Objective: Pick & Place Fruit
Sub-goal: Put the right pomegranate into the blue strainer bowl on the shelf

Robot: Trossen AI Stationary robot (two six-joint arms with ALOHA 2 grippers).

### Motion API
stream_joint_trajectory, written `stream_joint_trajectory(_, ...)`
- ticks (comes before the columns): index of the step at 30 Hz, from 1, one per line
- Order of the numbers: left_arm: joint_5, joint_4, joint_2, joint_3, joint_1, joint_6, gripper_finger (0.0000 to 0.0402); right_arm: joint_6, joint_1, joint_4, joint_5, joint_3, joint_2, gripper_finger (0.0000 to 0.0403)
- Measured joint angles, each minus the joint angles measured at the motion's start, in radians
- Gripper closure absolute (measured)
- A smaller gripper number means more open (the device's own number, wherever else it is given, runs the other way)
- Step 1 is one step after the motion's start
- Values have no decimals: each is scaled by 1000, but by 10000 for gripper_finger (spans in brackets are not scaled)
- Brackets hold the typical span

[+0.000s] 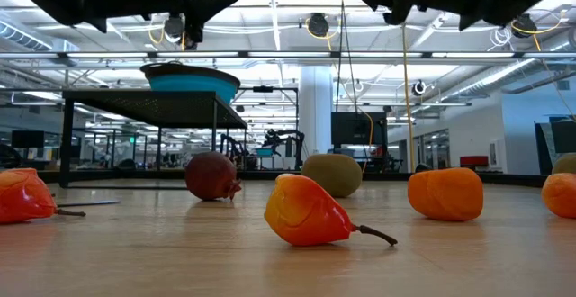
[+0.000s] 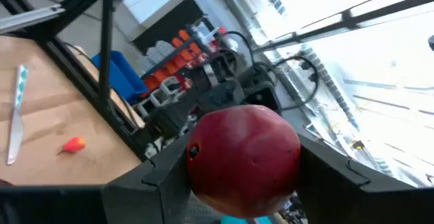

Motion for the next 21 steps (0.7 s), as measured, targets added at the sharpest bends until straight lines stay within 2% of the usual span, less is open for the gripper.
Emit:
stream_joint_trajectory(5, 6, -6, 42, 51, -1, 1, 153, -10, 13, -46, 0, 58, 30, 195)
stream_joint_trajectory(10, 62, -106, 110, 149, -8, 29, 115, -6, 13, -49, 1, 86, 80, 195)
stream_joint_trajectory(14, 79, -179, 178, 231, -23, 73, 96, -12, 13, -51, 3, 101, 119, 195)
stream_joint_trajectory(21, 81, -182, 285, 308, -50, 111, 89, -10, 13, -60, 3, 105, 124, 195)
